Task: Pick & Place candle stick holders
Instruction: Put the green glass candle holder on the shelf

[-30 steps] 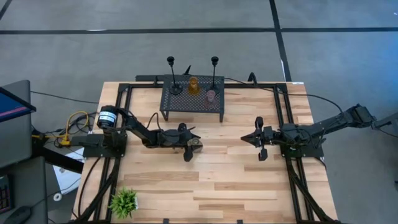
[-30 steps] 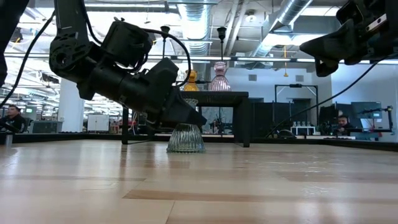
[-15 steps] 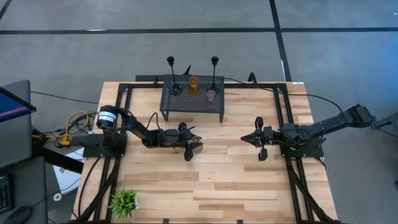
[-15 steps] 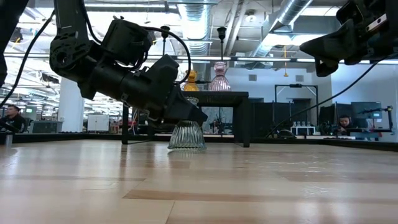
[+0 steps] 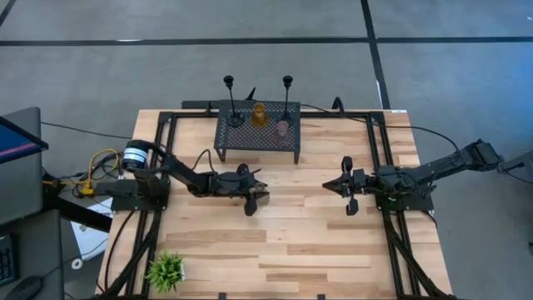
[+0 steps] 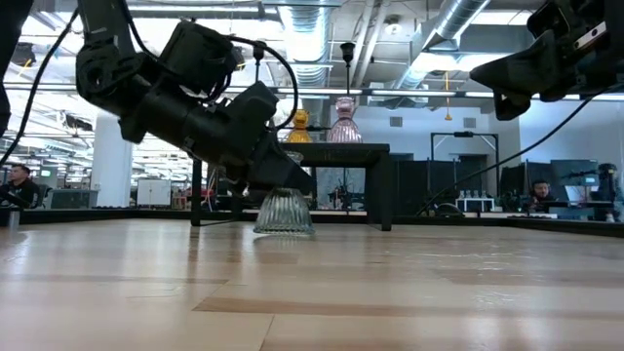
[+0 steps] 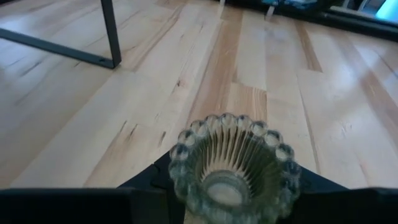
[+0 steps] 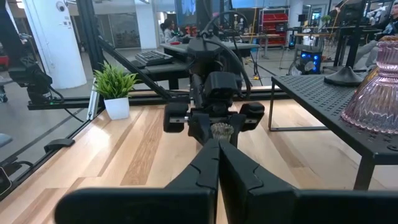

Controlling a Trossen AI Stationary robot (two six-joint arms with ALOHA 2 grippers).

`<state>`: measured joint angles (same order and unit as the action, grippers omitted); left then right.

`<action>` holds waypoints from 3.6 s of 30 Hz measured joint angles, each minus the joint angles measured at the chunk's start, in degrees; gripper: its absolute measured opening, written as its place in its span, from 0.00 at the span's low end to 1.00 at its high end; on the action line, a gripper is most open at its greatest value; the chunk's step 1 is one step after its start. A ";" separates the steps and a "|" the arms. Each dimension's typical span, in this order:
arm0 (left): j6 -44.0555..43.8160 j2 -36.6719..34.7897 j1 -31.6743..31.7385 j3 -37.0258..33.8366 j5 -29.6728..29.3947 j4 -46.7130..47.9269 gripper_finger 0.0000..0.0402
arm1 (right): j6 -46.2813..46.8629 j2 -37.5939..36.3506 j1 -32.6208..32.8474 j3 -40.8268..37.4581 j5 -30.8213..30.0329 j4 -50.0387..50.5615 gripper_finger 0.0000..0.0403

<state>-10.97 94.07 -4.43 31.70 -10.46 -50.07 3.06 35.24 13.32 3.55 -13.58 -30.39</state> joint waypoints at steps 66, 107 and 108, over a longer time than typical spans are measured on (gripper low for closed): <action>7.02 -33.40 24.76 0.07 -11.36 23.93 0.34 | -0.01 -0.01 0.02 -0.02 -0.66 1.46 0.00; 7.25 -29.91 25.40 0.07 -11.32 16.53 0.43 | -0.01 0.00 0.00 -0.02 -0.66 1.73 0.00; 7.26 -29.91 25.40 0.07 -11.32 16.37 0.44 | -0.01 -0.02 0.00 -0.02 -0.66 1.73 0.00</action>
<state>-3.70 64.16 20.97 31.77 -21.78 -33.70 3.05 35.23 13.32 3.53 -14.24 -28.67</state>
